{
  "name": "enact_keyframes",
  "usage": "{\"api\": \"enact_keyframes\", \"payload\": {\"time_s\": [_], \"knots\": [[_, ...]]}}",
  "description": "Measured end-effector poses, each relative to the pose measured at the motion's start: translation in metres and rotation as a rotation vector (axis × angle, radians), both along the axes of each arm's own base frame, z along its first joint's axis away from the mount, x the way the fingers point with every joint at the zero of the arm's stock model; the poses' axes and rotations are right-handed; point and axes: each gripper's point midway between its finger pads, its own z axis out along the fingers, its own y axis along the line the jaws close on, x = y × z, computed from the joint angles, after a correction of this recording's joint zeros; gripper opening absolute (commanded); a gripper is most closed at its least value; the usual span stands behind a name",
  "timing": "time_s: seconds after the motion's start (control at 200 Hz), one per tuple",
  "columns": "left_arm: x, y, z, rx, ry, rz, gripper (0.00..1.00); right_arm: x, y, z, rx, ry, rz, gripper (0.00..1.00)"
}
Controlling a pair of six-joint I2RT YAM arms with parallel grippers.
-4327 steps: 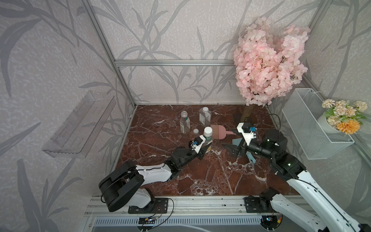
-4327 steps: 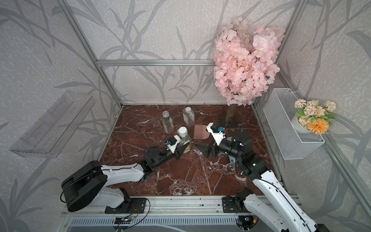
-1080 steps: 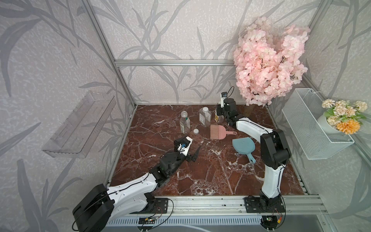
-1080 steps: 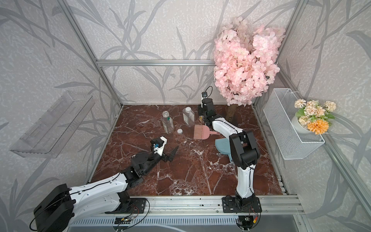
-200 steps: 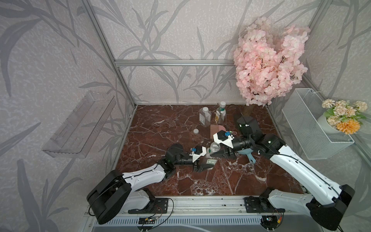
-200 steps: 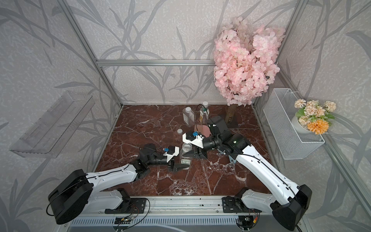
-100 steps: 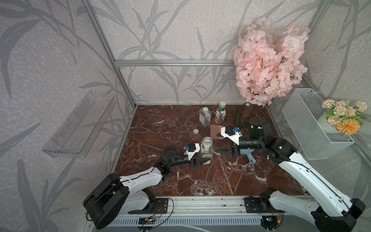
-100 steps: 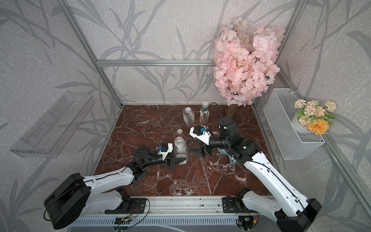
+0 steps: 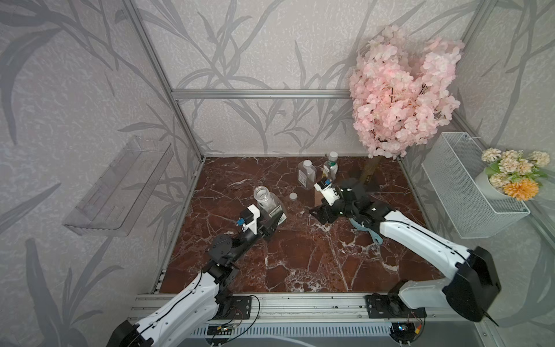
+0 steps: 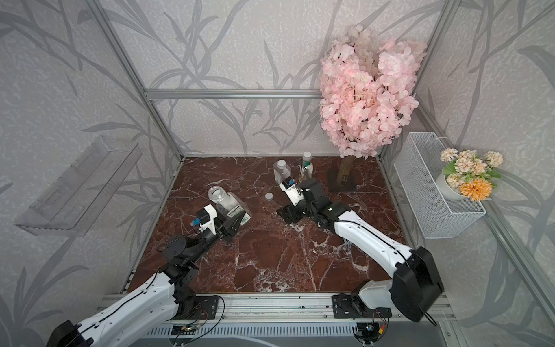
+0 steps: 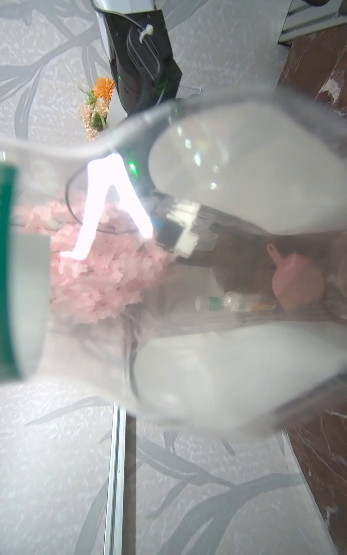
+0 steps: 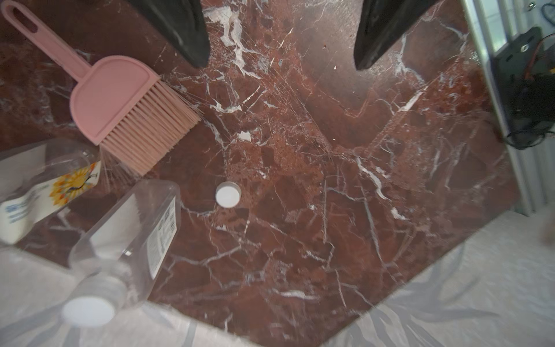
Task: Screw on the bottle caps
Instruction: Screw the bottle cap onto the plastic bottle.
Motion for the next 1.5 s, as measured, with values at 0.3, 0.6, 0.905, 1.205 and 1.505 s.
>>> {"api": "enact_keyframes", "payload": {"time_s": [0.3,0.6,0.905,1.205,1.505], "knots": [[0.007,0.009,-0.012,0.016,0.05,0.066,0.43,0.073,0.059,-0.065,-0.128,0.128,-0.088,0.84],[0.01,0.008,-0.021,0.037,0.073,0.078,0.41,0.113,0.076,-0.115,-0.219,0.185,-0.163,0.83],[0.011,0.009,-0.022,0.043,0.074,0.085,0.41,0.151,0.085,-0.144,-0.321,0.184,-0.23,0.8],[0.011,0.008,-0.024,0.049,0.08,0.085,0.41,0.165,0.081,-0.161,-0.359,0.231,-0.284,0.74],[0.01,0.007,-0.023,0.052,0.077,0.083,0.4,0.165,0.077,-0.164,-0.366,0.263,-0.306,0.56]]}}
